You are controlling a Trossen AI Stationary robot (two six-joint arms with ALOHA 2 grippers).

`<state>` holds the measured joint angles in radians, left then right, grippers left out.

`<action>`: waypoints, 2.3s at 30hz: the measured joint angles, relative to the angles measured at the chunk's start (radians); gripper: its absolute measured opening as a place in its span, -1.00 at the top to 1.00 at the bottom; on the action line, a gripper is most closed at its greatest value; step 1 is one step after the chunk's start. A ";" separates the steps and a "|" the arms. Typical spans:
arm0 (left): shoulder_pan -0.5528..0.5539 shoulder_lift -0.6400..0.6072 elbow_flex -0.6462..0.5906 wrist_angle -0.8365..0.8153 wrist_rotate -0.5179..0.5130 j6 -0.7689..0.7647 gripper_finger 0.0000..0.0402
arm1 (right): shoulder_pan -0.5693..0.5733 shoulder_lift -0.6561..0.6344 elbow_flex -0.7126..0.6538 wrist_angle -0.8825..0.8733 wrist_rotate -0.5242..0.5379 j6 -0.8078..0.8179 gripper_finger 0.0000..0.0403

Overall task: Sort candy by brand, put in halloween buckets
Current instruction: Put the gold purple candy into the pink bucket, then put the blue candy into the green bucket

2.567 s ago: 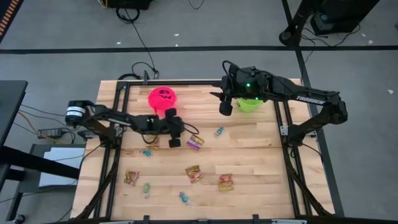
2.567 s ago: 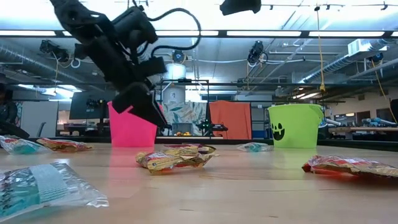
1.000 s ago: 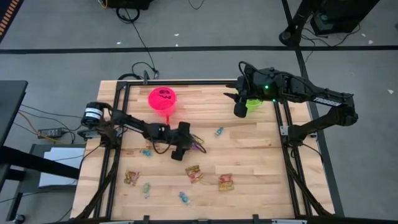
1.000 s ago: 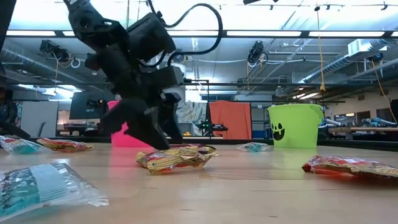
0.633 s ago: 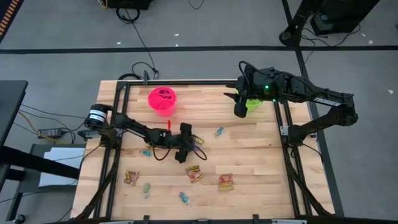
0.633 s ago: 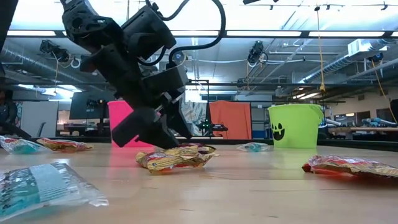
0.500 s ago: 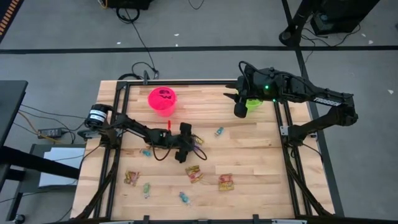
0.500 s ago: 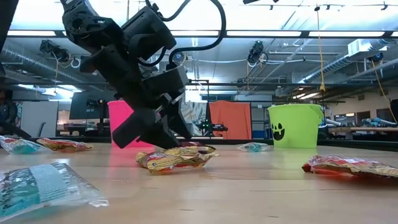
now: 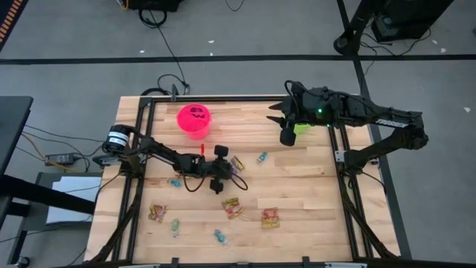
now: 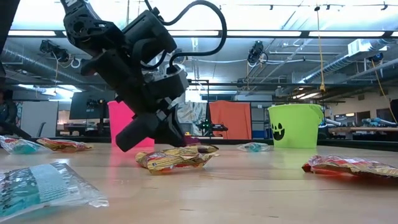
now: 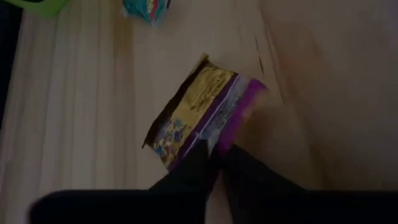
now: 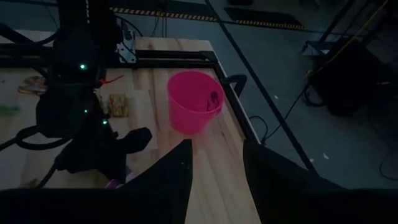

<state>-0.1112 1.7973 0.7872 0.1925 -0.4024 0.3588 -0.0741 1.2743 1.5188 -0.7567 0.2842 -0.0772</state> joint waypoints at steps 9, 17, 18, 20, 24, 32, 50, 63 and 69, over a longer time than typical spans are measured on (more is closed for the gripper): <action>-0.001 -0.015 0.000 0.035 -0.124 0.003 0.97 | 0.003 0.000 0.000 -0.005 0.013 0.000 0.24; 0.003 -0.198 0.000 -0.074 -0.383 0.024 0.98 | 0.000 0.000 0.000 -0.058 0.084 -0.003 0.24; 0.003 -0.236 0.000 -0.094 -0.408 0.024 0.98 | 0.000 0.000 0.000 -0.065 0.093 -0.003 0.24; 0.003 -0.306 0.000 -0.124 -0.444 0.023 0.98 | 0.000 0.000 0.000 -0.071 0.100 -0.004 0.24; 0.009 -0.430 0.001 -0.202 -0.535 0.023 0.98 | 0.000 0.000 0.000 -0.070 0.100 -0.004 0.24; 0.091 -0.568 0.002 -0.434 -0.601 -0.065 0.98 | 0.001 0.000 0.000 -0.069 0.100 -0.004 0.24; 0.276 -0.574 -0.062 -0.579 -0.533 -0.257 0.90 | 0.002 0.000 0.000 -0.068 0.089 -0.001 0.24; 0.255 -0.574 -0.062 -0.527 -0.365 -0.265 0.24 | 0.002 -0.001 -0.015 -0.060 0.080 0.007 0.24; 0.147 -0.574 -0.062 -0.286 -0.186 -0.214 0.18 | 0.002 -0.001 -0.173 -0.048 0.014 0.047 0.24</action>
<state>0.0360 1.2236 0.7250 -0.0939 -0.5880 0.1451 -0.0719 1.2731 1.3460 -0.8049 0.2982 -0.0300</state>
